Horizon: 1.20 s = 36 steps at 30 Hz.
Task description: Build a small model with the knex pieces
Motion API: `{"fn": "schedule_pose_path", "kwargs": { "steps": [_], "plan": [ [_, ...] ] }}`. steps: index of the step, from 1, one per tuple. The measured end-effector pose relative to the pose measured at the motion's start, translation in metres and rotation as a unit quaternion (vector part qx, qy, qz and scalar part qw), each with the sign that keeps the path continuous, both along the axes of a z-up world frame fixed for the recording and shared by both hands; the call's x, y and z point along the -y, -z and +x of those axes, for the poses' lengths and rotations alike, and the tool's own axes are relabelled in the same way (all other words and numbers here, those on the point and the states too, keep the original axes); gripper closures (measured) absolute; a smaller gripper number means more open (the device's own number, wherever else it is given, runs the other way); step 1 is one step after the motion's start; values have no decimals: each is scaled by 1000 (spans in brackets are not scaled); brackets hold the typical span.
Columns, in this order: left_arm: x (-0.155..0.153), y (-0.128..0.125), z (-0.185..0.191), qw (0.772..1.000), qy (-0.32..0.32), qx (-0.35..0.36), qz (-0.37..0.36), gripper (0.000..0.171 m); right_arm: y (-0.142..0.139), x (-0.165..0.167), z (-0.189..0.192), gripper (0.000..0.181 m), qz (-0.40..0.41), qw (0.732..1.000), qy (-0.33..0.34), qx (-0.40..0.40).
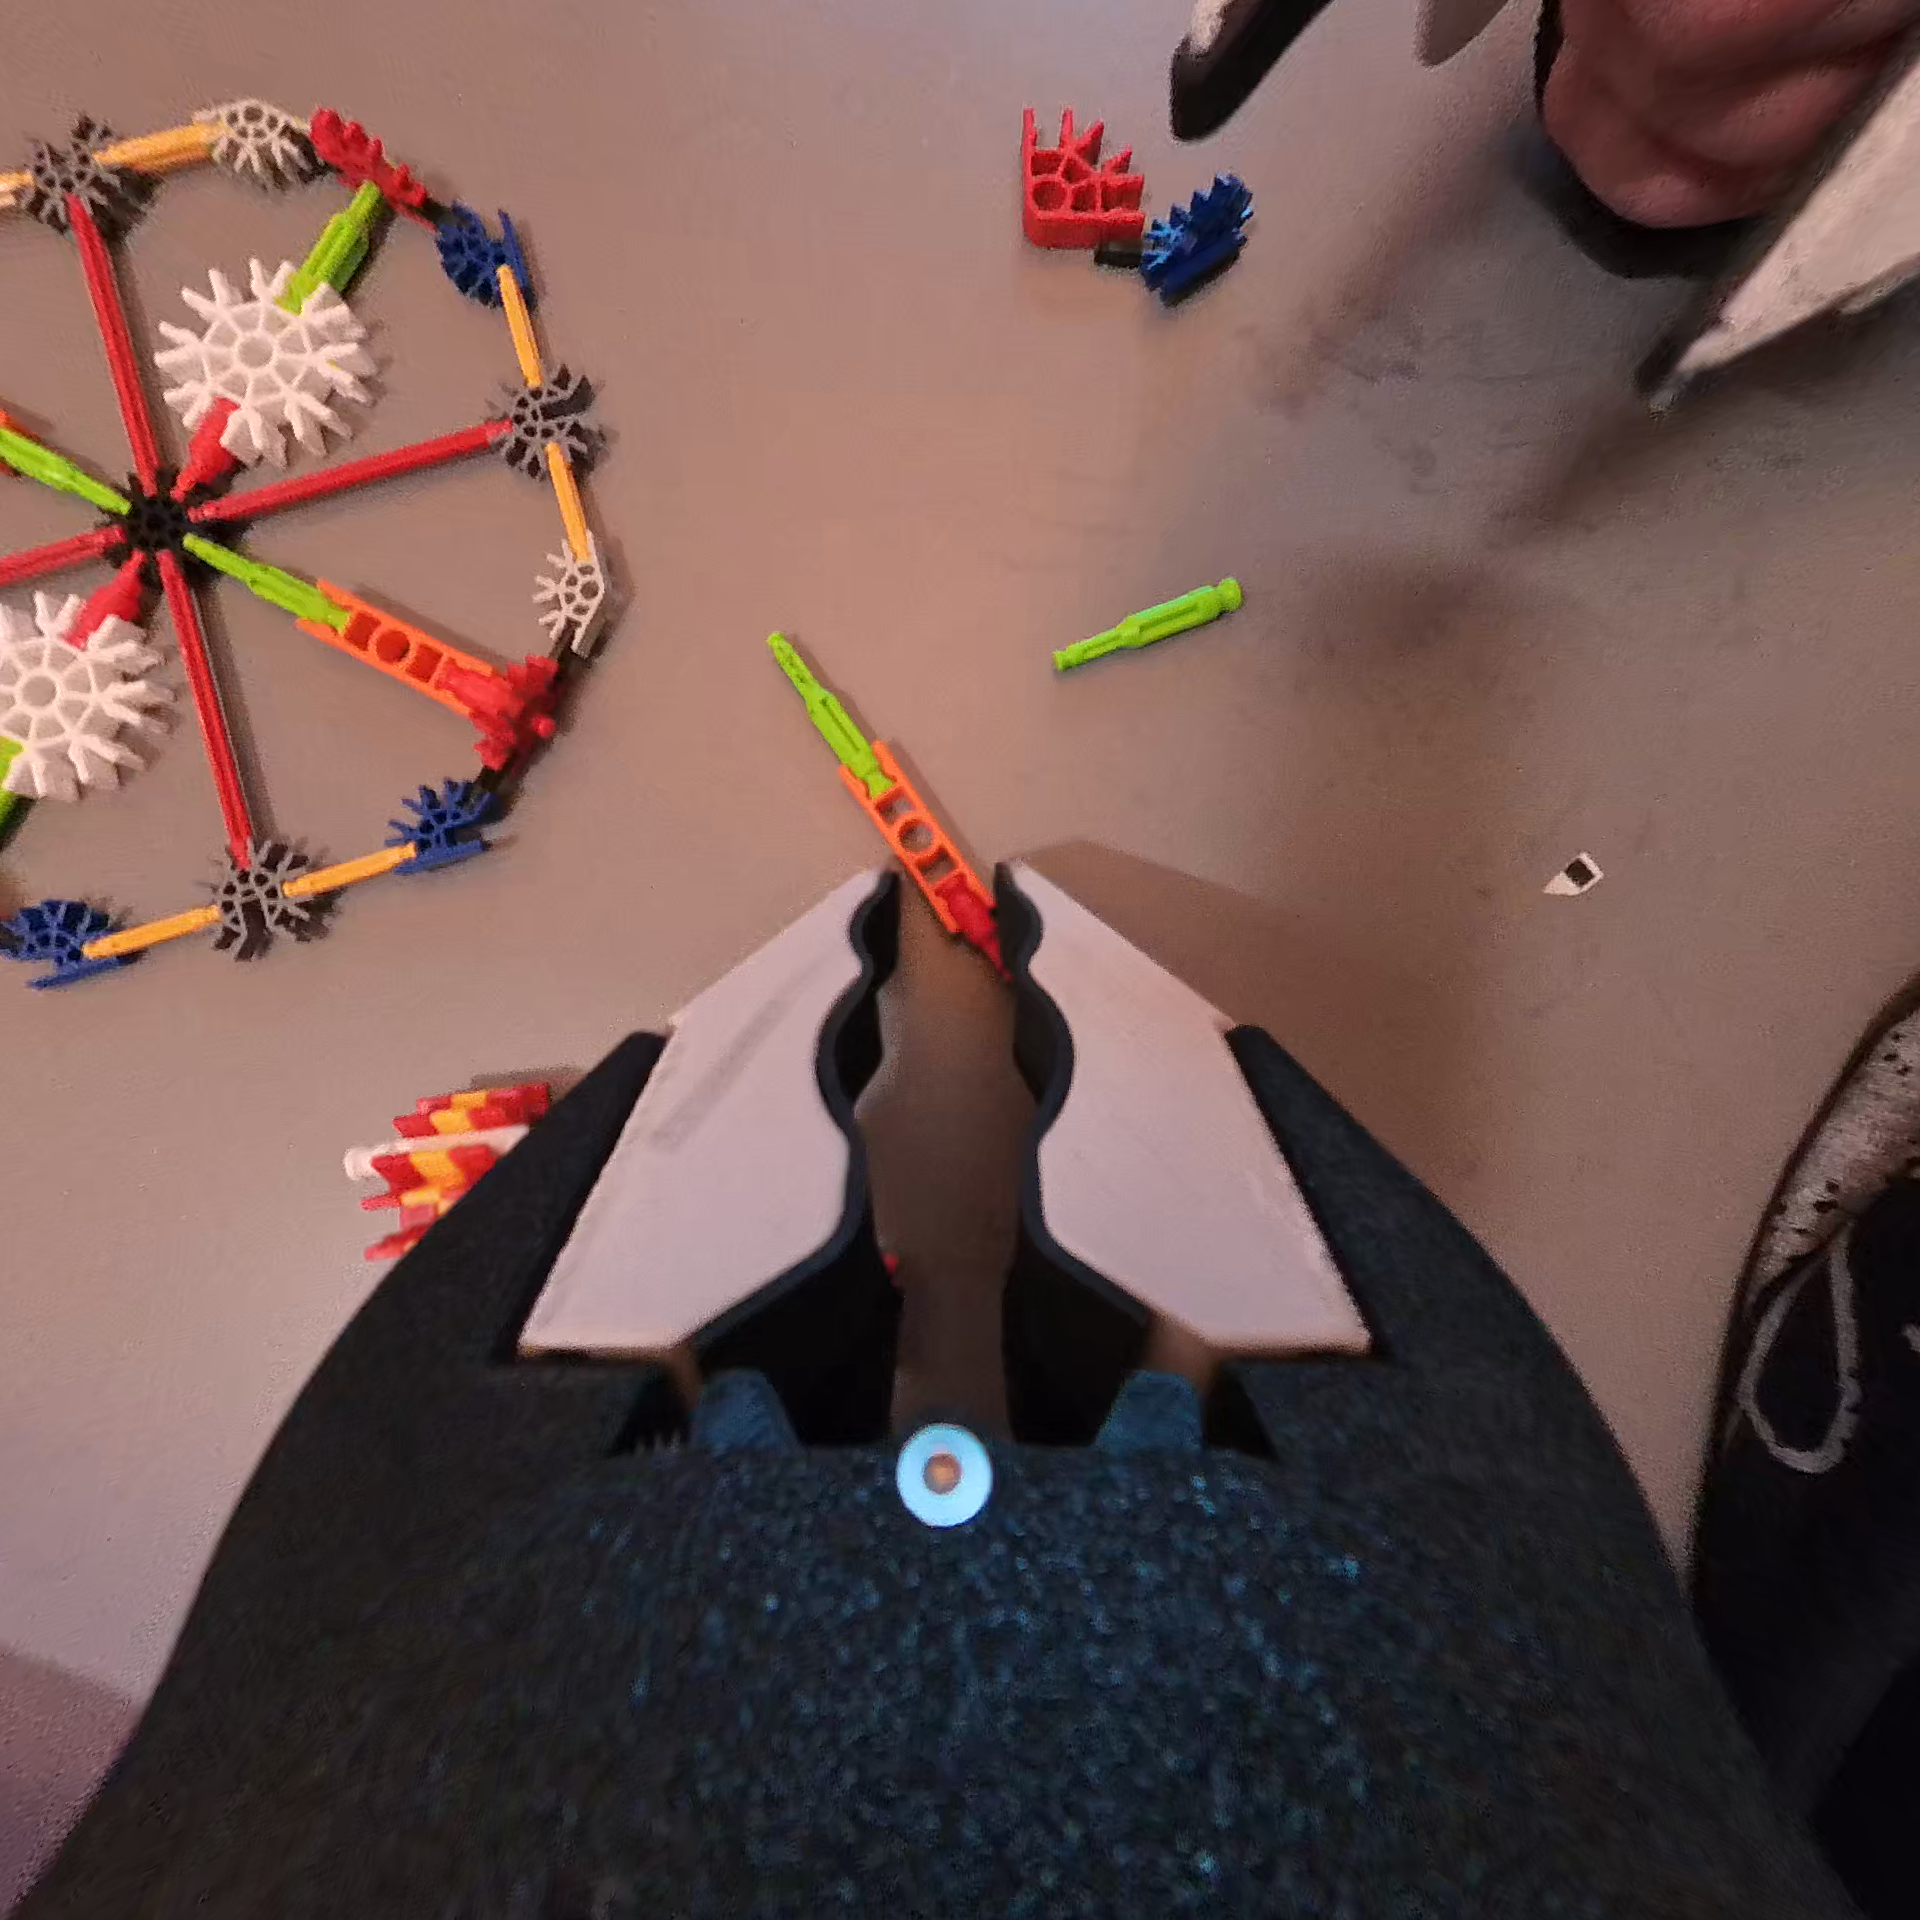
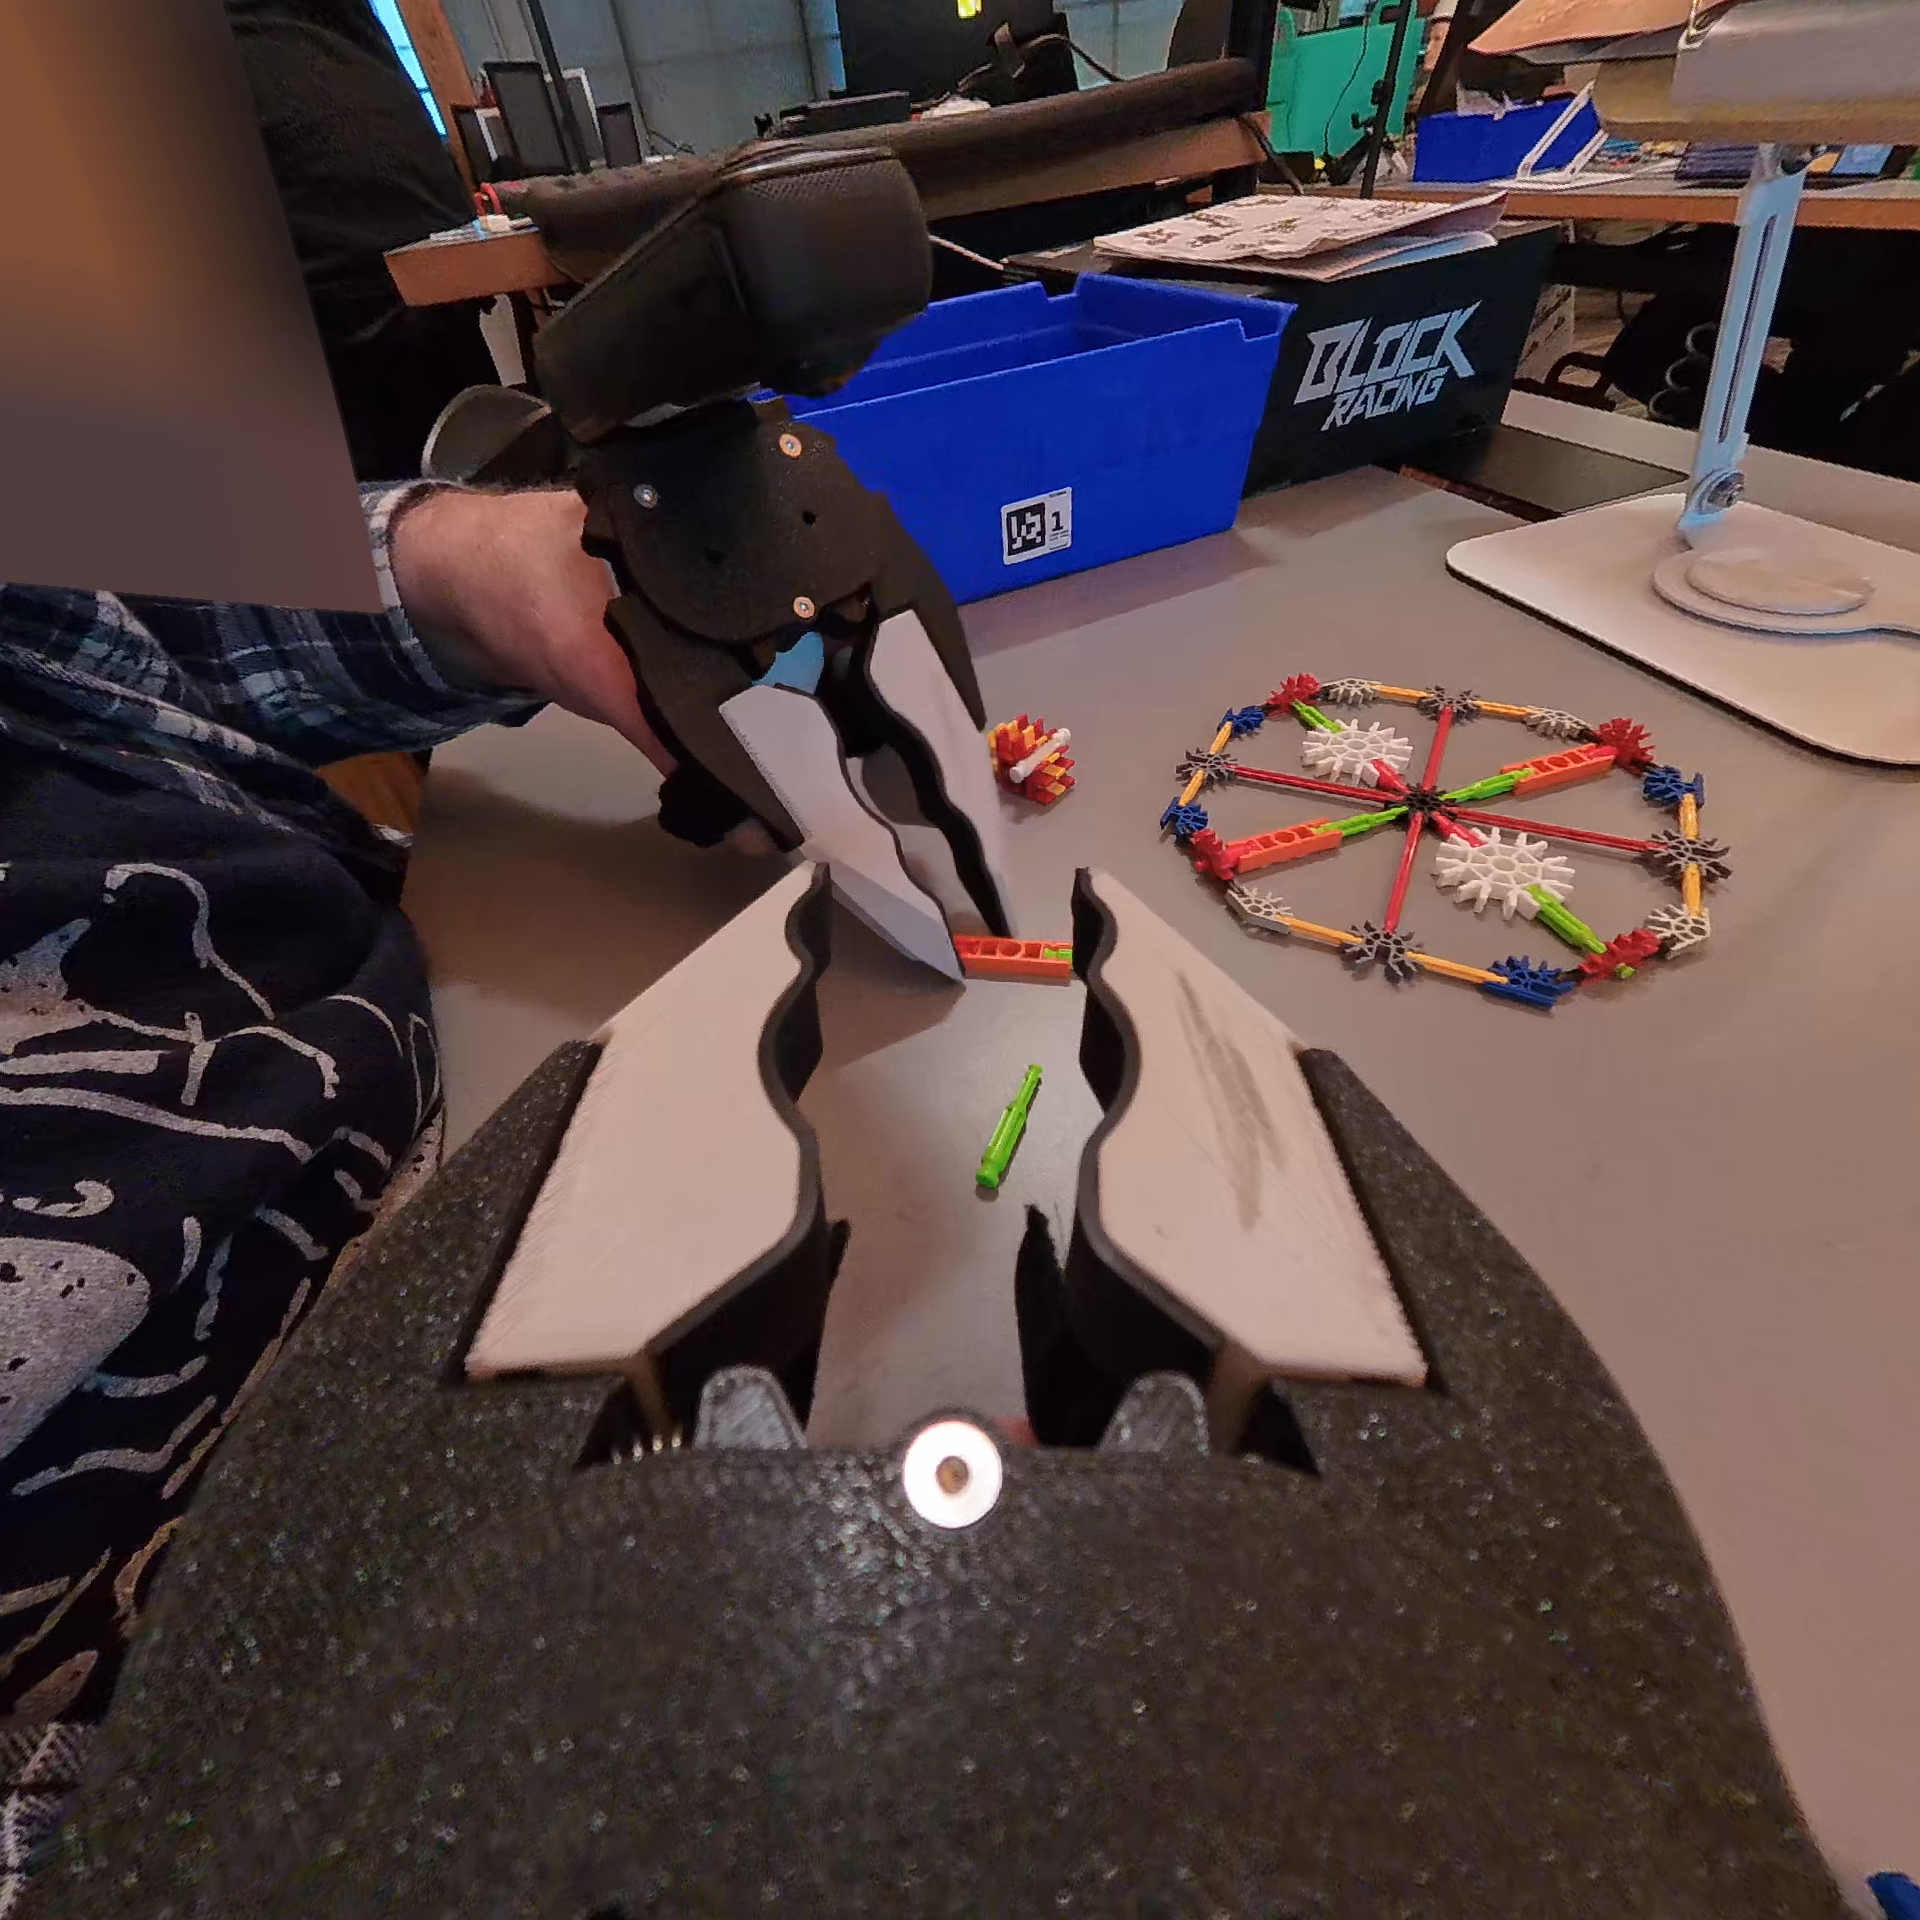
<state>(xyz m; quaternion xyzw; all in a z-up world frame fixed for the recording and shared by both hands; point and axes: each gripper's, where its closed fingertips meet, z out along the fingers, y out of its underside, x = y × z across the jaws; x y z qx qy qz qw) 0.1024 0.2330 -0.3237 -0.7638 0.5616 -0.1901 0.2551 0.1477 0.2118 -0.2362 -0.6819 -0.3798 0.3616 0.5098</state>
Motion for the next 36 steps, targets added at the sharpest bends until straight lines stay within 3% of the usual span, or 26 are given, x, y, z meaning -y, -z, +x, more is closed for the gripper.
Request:
{"fn": "schedule_pose_path", "kwargs": {
  "steps": [9, 14, 16, 25, 28, 31, 36],
  "plan": [
    [4, 0, -17, 997, -77, 13, 1, 162, -2, 1, 0, 136, 2, 1000, -2, -3],
    [11, -1, -25, 991, -131, 25, -6, 155, -3, 1, 0, 136, 3, 1000, -2, -5],
    [17, -1, -26, 992, -127, 15, -5, 139, -2, 1, 0, 136, 3, 1000, -1, -3],
    [39, -3, -13, 996, -81, 18, -32, 137, -2, -1, 8, 136, 8, 1000, 11, 0],
    [40, -16, -14, 996, -66, 47, -36, 134, -9, -2, 12, 136, 13, 1000, 16, -15],
    [27, -32, -34, 997, -65, 50, 6, 130, -19, -2, 16, 136, 18, 999, 21, -45],
    [3, -82, -78, 990, -92, 86, 67, 123, -46, -8, 35, 136, 38, 990, 53, -123]
  ]
}}
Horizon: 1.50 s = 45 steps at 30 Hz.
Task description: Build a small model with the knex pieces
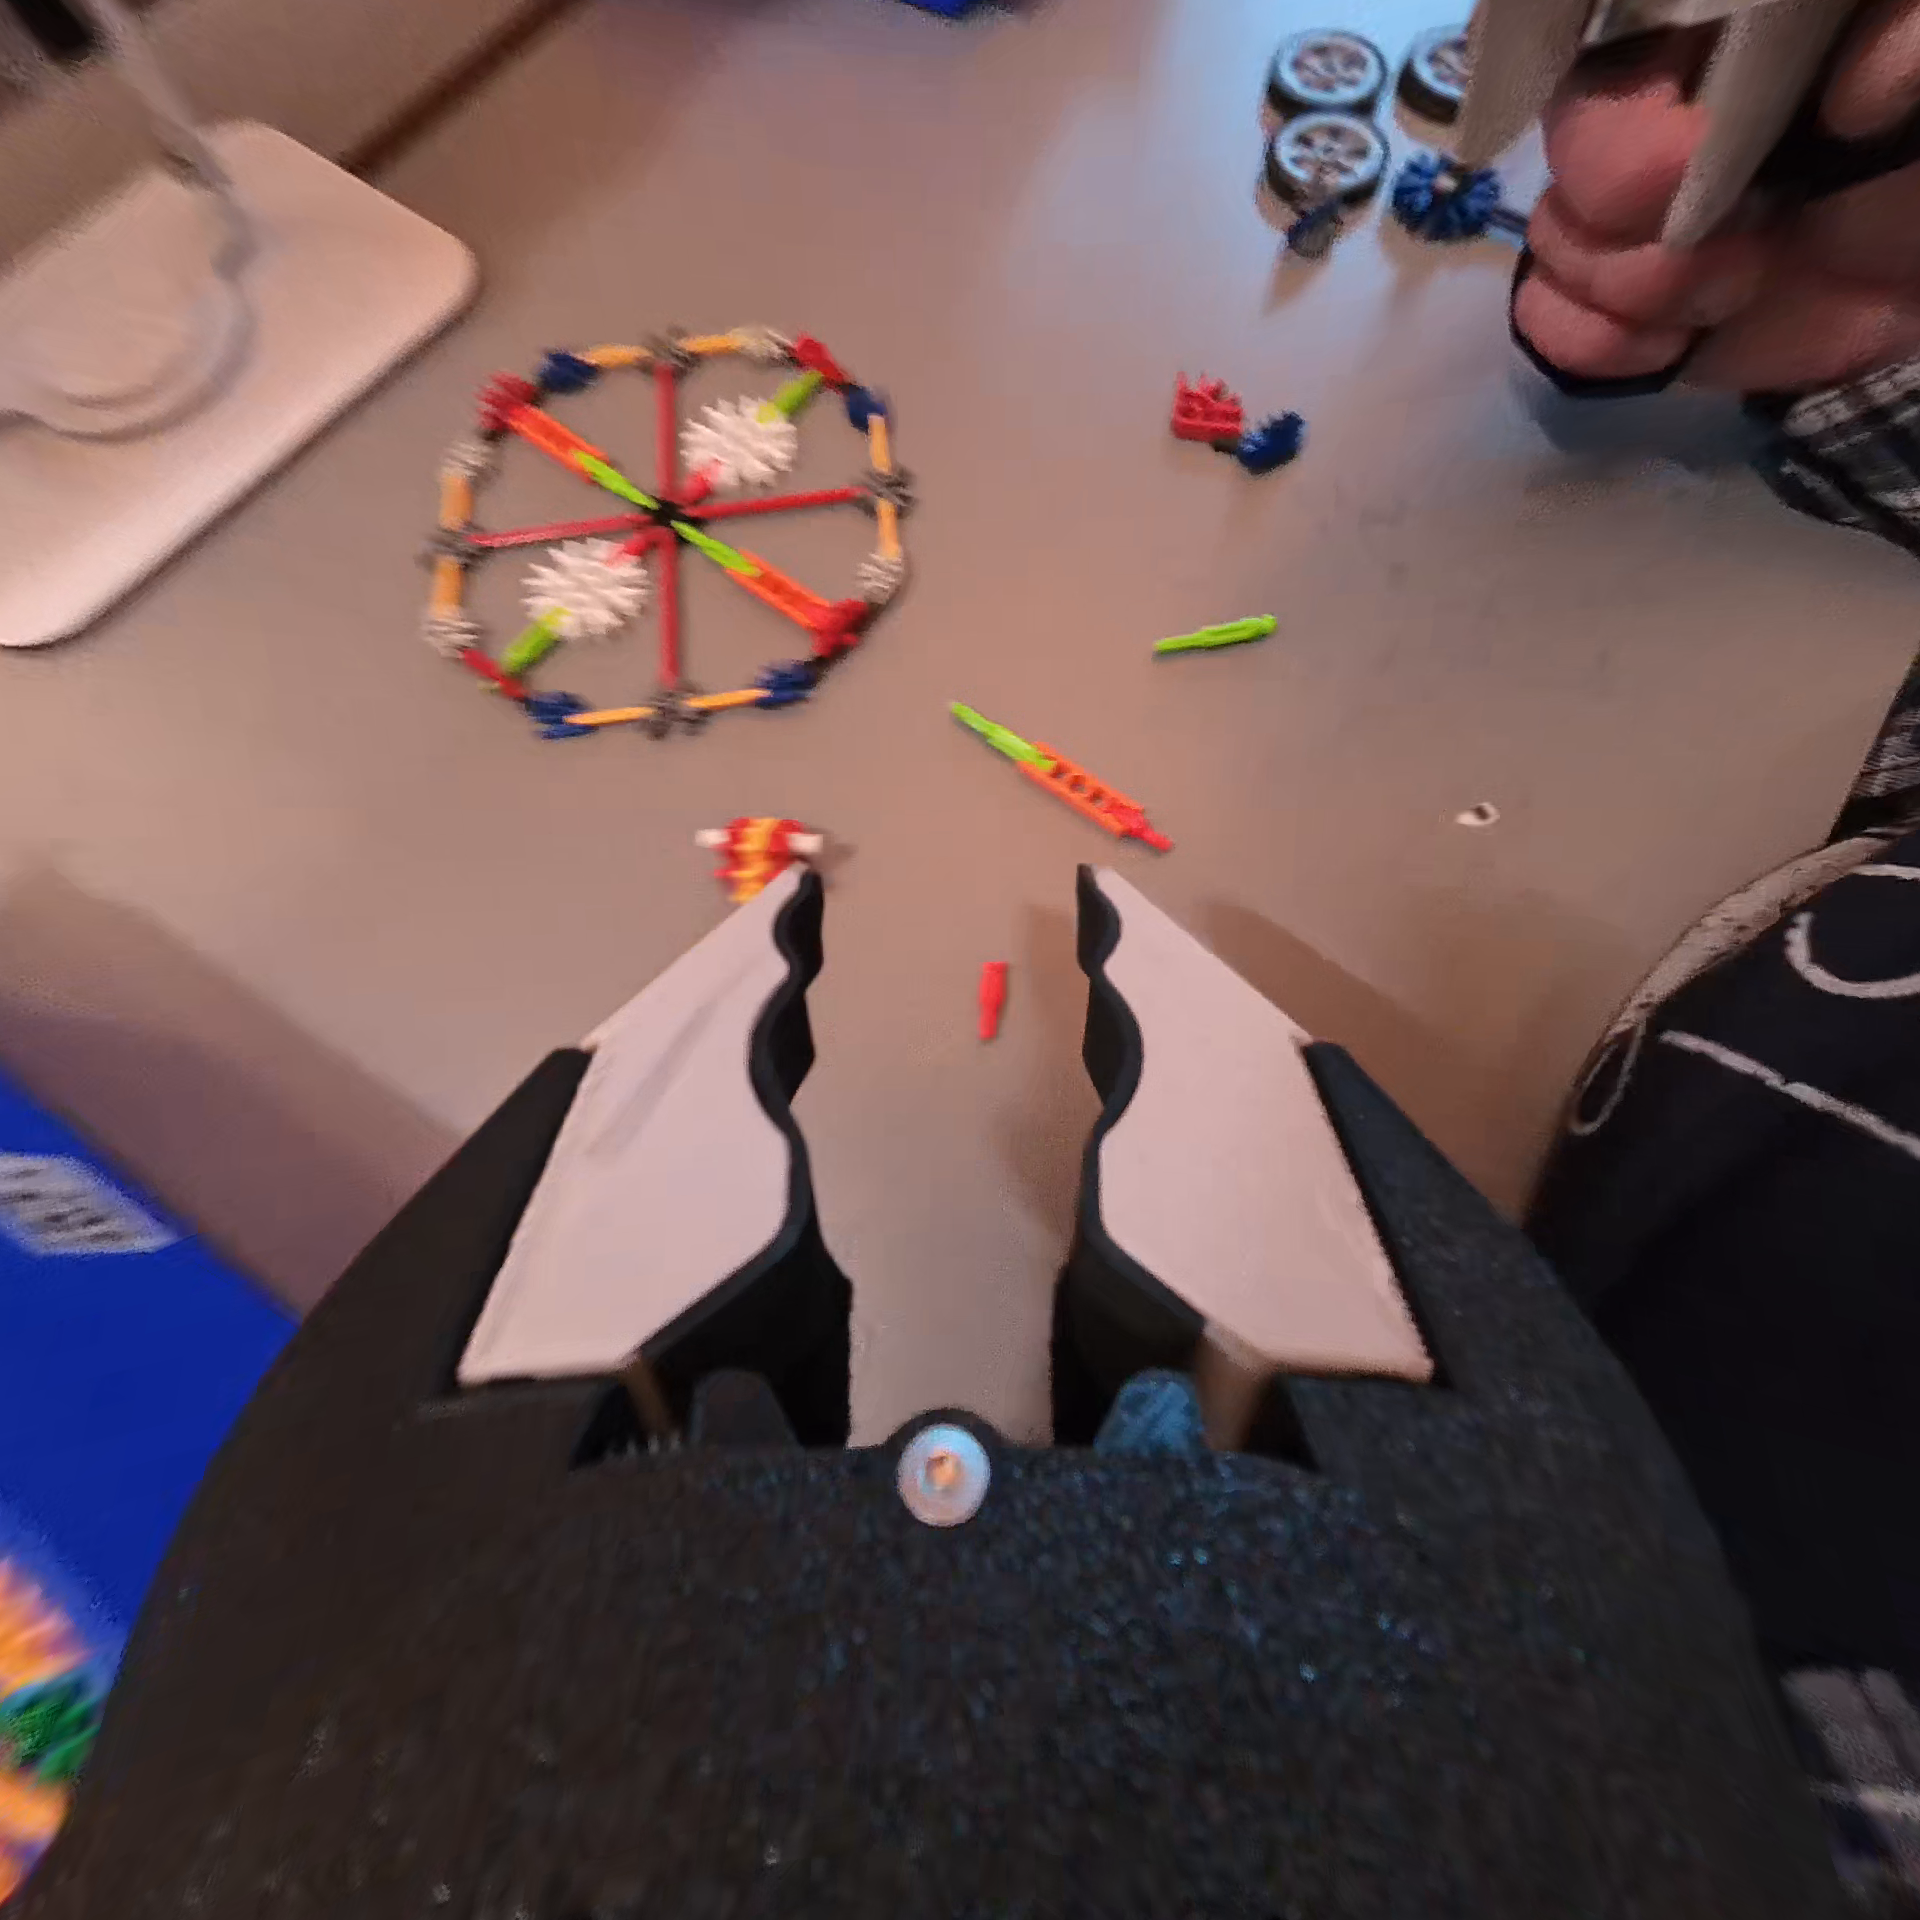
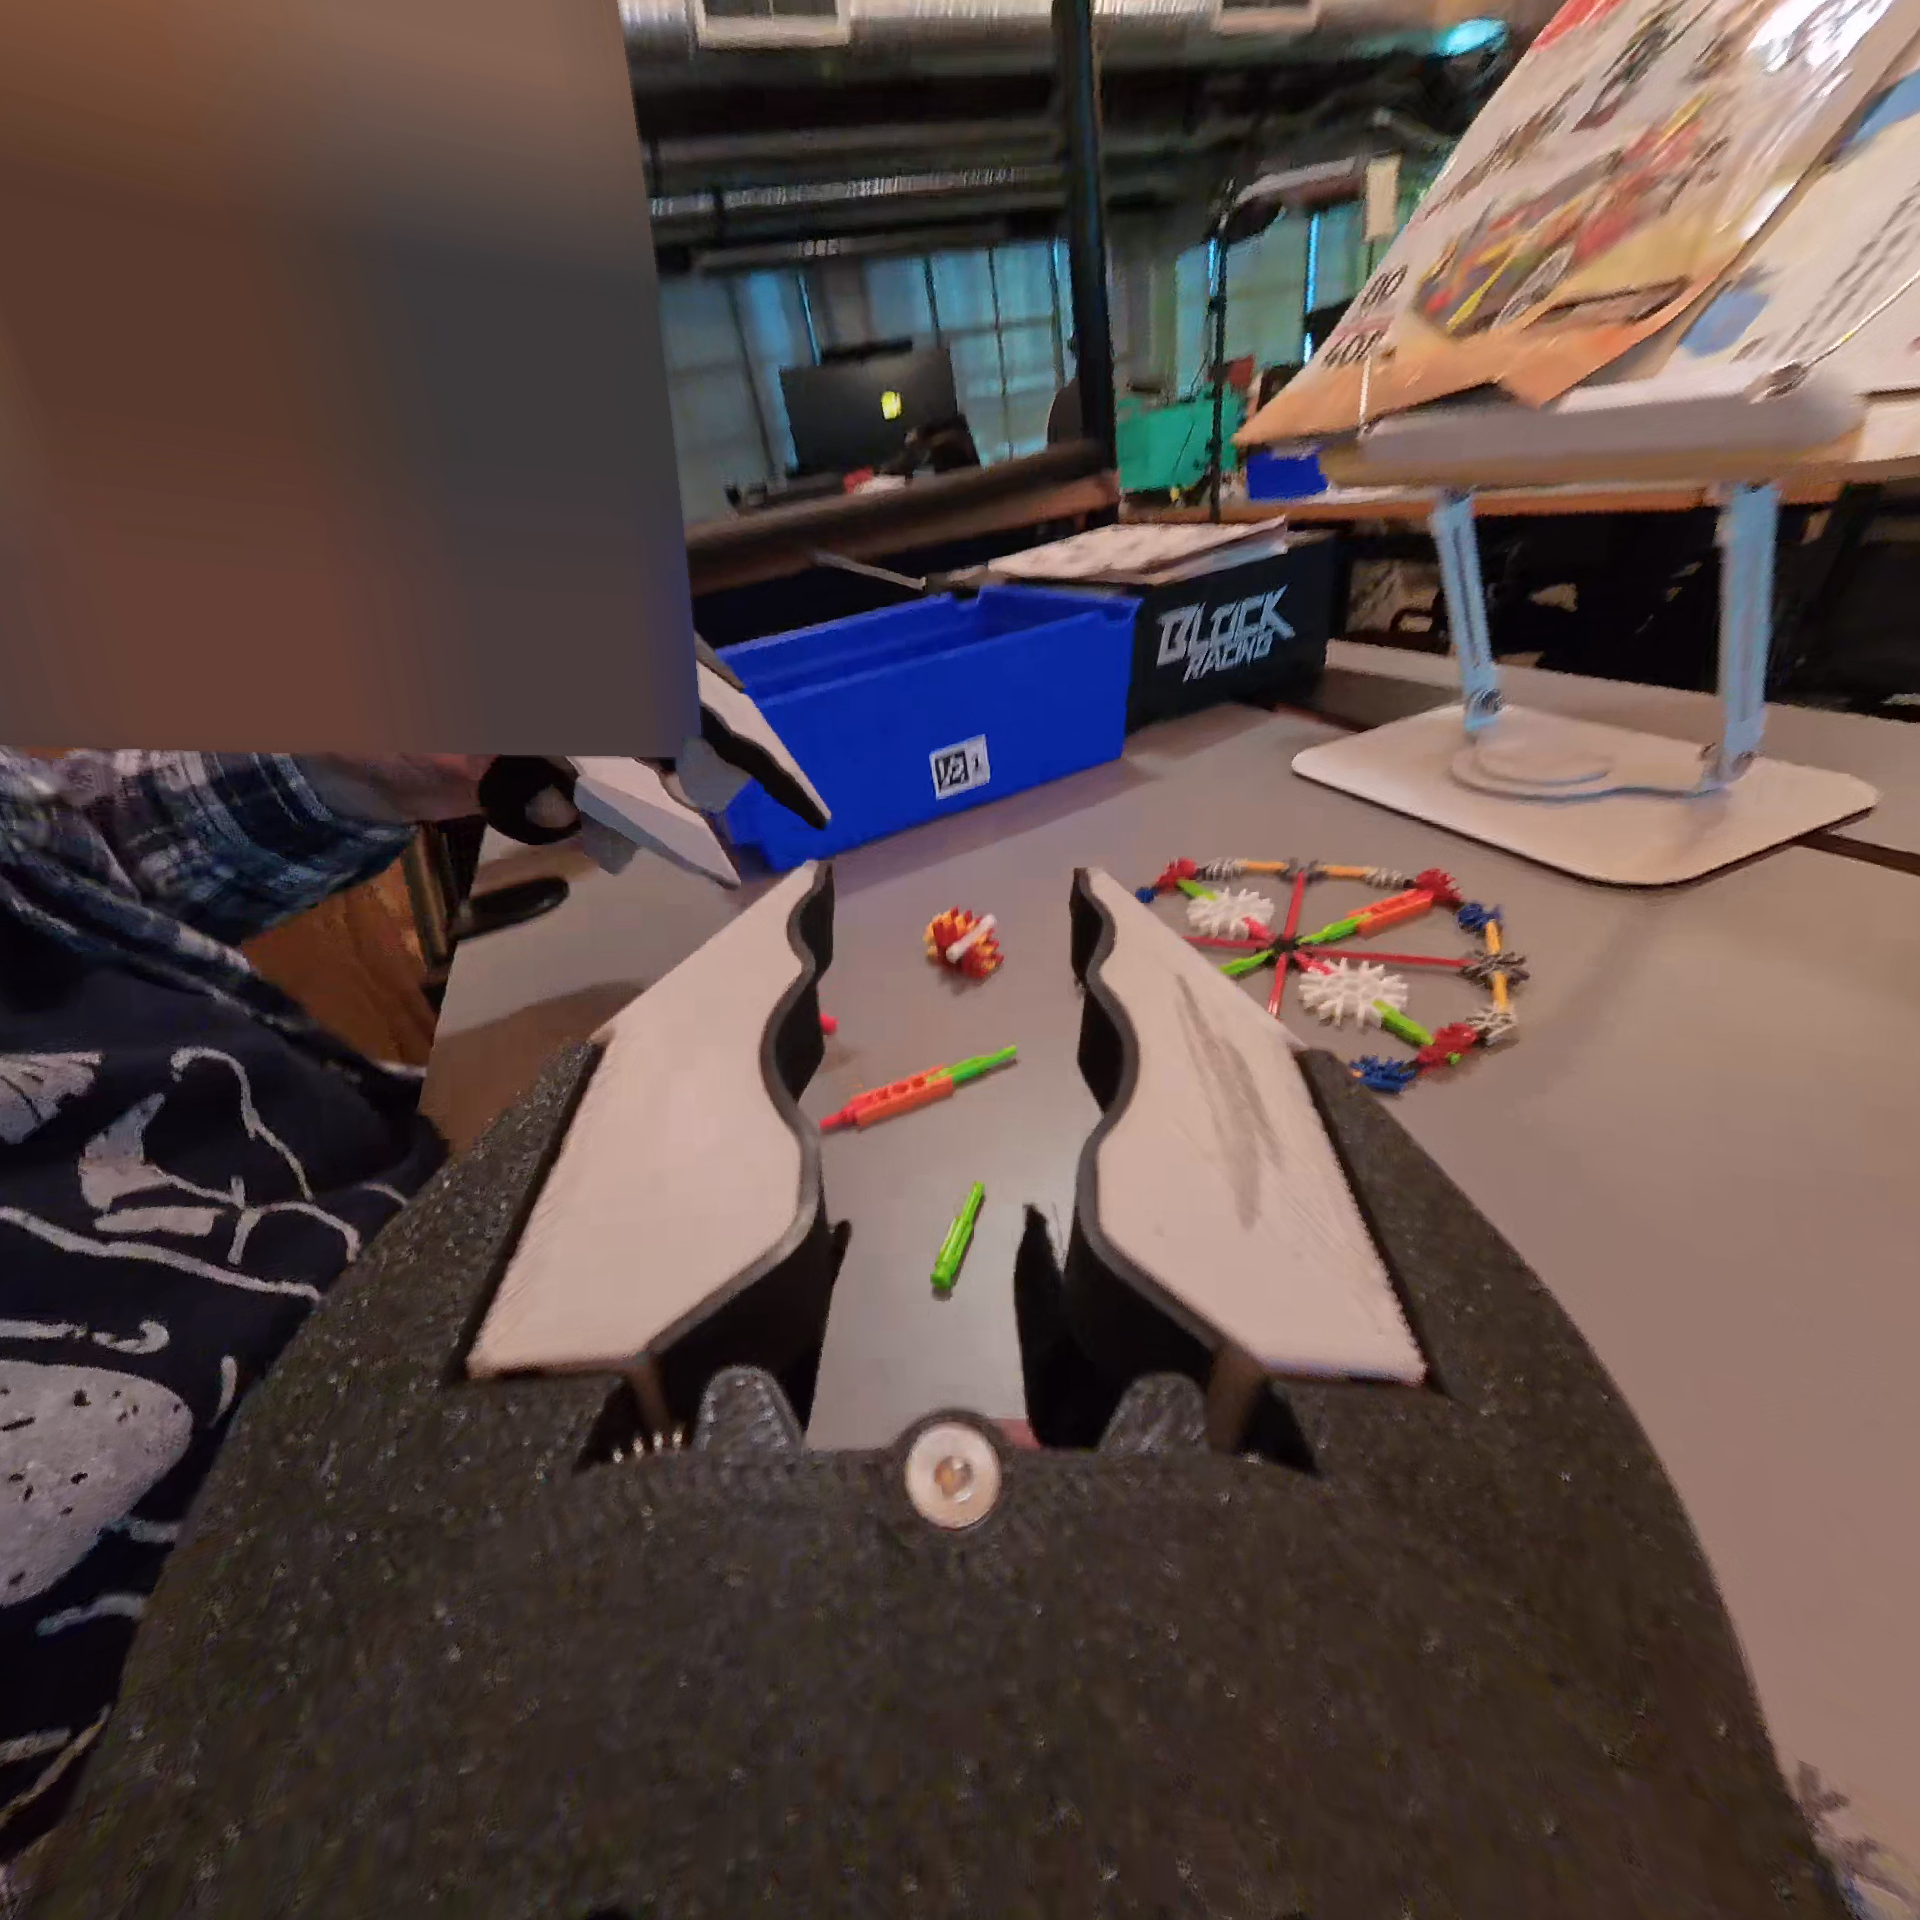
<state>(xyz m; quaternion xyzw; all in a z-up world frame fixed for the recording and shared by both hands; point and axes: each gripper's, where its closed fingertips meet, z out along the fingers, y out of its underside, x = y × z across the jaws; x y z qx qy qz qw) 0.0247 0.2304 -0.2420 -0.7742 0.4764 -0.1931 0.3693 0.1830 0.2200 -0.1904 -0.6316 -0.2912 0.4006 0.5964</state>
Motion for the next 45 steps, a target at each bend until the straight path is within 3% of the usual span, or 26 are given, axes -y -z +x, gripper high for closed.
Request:
{"fn": "schedule_pose_path", "kwargs": {
  "steps": [3, 7, 16, 21, 26, 30, 37, 45],
  "plan": [
    [-17, -32, -35, 998, -16, -7, 57, 123, -9, -3, 9, 136, 1, 999, 8, -38],
    [-40, -66, -82, 993, -41, -25, 107, 123, -6, -5, 8, 135, 12, 1000, 18, -23],
    [-90, -94, -203, 978, -97, -124, 136, 128, 0, -7, 7, 135, 23, 999, 18, -13],
    [-120, -71, -265, 961, -113, -229, 110, 126, 20, -12, -2, 135, 0, 1000, 16, 21],
    [-142, -40, -273, 966, -62, -245, 53, 134, 16, -15, 1, 135, 5, 1000, 19, 6],
    [-163, -1, -284, 953, -27, -301, -6, 143, 17, -15, 2, 136, 10, 1000, 27, 12],
    [-180, 55, -311, 900, -12, -419, -124, 149, 16, -15, 3, 135, 10, 1000, 25, 7],
    [-181, 75, -315, 865, -8, -466, -185, 146, 17, -9, -2, 135, 17, 1000, 11, 23]
  ]
}}
